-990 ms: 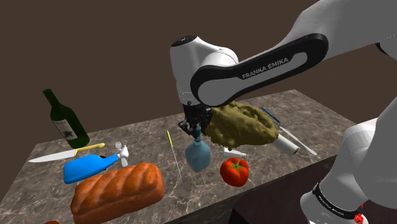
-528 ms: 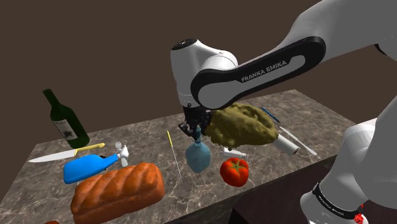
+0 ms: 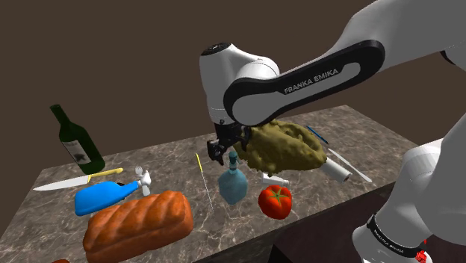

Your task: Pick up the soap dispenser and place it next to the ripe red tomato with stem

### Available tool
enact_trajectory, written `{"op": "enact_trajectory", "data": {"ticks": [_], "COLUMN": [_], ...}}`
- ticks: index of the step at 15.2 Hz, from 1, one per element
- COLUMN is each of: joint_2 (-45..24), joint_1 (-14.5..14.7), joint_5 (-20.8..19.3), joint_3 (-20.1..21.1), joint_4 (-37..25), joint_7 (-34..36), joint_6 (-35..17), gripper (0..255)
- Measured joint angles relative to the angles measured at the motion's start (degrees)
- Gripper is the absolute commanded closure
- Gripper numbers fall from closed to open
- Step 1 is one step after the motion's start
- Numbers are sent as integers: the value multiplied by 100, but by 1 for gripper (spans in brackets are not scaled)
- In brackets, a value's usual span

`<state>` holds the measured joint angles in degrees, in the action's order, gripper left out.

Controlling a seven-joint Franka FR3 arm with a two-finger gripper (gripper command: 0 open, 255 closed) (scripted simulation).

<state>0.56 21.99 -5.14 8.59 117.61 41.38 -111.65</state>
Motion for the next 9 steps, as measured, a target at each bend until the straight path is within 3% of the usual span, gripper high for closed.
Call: {"op": "enact_trajectory", "data": {"ticks": [3, 9], "joint_2": [67, 81], "joint_1": [11, 14], "joint_5": [26, 33], "joint_3": [11, 14], "joint_4": [-398, -545], "joint_7": [-26, -36], "joint_6": [459, 626], "gripper": [0, 0]}}
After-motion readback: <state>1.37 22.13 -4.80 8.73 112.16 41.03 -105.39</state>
